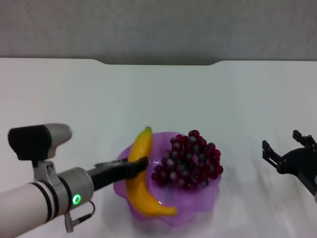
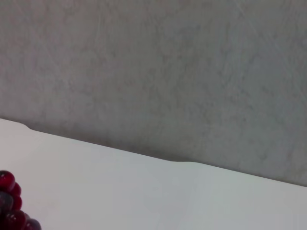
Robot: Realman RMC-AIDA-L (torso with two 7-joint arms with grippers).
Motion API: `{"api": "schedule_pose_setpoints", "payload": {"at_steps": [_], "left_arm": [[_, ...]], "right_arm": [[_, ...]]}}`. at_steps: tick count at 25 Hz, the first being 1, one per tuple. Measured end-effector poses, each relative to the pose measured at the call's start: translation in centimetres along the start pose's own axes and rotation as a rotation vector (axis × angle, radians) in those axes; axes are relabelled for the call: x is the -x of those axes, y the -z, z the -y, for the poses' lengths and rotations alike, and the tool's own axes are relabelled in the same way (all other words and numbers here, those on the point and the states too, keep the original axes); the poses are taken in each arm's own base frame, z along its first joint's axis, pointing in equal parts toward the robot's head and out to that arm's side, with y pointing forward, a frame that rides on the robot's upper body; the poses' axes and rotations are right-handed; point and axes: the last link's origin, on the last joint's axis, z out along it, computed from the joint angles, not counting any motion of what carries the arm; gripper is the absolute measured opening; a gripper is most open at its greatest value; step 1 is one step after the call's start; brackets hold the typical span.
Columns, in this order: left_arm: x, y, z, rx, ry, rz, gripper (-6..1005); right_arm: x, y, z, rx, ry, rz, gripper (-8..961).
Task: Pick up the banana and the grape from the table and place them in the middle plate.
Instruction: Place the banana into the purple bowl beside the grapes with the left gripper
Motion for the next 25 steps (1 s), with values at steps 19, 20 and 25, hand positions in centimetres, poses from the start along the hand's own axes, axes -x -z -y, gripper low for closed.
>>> {"api": "schedule_pose_setpoints", "payload": {"at_steps": [19,20,25], "left_arm": [[-1.0,-1.8,-1.5,-0.003,-0.106,-0.042,589],[-1.1,-1.7,-1.4,-0.010,-0.103,-0.048,617],[-1.3,-1.3,-0.4,-0.053,-0.112,-0.079,744]], "right_arm": [[0.1,-0.2,-0.1,0.008,0.011,0.001,889],[0.1,-0.2,-0.1,0.008,0.011,0.001,889],[-0.1,0.0,0.0,0.005,0.010,-0.004,888]]}}
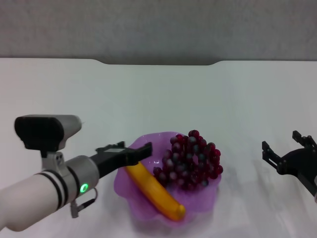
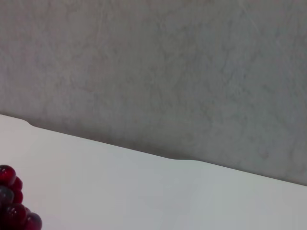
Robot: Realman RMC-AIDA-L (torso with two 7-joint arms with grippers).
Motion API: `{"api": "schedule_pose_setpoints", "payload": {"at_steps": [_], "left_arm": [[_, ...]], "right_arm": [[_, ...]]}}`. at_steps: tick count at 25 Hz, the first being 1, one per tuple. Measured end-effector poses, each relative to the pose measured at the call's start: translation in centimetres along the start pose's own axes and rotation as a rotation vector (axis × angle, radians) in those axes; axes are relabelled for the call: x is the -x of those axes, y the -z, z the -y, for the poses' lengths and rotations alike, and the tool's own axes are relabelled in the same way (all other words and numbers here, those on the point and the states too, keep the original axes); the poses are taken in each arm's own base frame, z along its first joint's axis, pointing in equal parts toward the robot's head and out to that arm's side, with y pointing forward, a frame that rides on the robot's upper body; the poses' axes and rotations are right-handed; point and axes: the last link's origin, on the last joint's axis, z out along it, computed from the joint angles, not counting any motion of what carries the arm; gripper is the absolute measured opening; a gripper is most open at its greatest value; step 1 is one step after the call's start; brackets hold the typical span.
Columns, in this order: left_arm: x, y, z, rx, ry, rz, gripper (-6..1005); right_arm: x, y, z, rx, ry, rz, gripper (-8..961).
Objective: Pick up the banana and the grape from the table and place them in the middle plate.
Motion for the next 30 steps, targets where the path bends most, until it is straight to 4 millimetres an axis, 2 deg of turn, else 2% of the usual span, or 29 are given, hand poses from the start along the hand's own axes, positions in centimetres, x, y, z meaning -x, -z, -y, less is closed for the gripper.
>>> {"api": "schedule_pose_setpoints", "payload": {"at_steps": [6,10,14,18,19,22,25,30], "left_arm": [[0.7,1.6,2.0,-0.115,-0.078,-0.068,820],[-0.4,3.6,2.7,-0.216,-0.161,-0.176,871],[-0.5,5.0,4.0,-0.365,-0.229,-0.253,866],[0.5,5.4,5.7,-0.513,-0.312,-0.296,866],[1.6,5.2,6.5,-0.560,-0.358,-0.322,866],[2.2,5.2,7.3,-0.571,-0.364,-0.359,866],[2.7,5.9,9.4,-0.570,-0.341,-0.445,867],[3.4,7.5,10.9,-0.445,-0.221,-0.589,868]], "right_arm": [[-0.1,0.1,0.0,-0.001,-0.001,-0.003,888],[-0.2,0.2,0.1,-0.003,0.000,-0.009,889],[-0.2,0.2,0.1,-0.002,0.000,-0.007,889],[-0.1,0.1,0.0,0.000,0.001,-0.004,888],[-0.1,0.1,0.0,0.000,0.000,-0.004,888],[-0.1,0.0,0.0,0.000,0.000,-0.002,888],[0.0,0.0,0.0,0.001,0.000,-0.001,889],[0.1,-0.1,-0.1,0.003,0.001,0.001,889]]}}
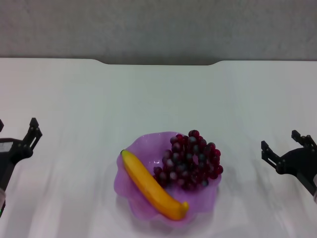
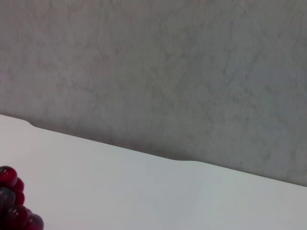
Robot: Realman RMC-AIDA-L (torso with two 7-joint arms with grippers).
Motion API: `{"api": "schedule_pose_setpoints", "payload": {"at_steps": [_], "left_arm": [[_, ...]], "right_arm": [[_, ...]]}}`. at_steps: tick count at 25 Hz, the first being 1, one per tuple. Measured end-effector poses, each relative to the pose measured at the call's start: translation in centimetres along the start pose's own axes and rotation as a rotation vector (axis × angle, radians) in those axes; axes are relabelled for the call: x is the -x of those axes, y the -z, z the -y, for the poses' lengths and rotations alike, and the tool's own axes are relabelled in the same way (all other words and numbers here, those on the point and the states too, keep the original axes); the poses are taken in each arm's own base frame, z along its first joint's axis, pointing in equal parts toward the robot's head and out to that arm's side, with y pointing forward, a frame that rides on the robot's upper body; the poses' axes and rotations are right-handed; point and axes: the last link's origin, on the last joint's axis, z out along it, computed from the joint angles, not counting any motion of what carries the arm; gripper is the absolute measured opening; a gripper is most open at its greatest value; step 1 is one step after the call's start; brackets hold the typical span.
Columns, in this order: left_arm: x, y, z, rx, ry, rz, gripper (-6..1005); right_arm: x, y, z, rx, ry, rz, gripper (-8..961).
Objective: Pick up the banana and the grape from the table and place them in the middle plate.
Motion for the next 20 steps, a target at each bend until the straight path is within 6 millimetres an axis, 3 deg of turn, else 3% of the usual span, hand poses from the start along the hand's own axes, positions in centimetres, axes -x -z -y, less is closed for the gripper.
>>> {"api": "schedule_pose_setpoints", "payload": {"at_steps": [10,20], "left_arm": [[1.1,2.2,-0.3,0.075,0.056,0.013,870],[1.8,2.5,0.7,0.046,0.056,0.046,870]], "right_arm": [[0.2,0.5,0.1,-0.007,-0.003,0.043,888],[0.0,1.6,0.8,-0.026,0.003,0.088,879]]}}
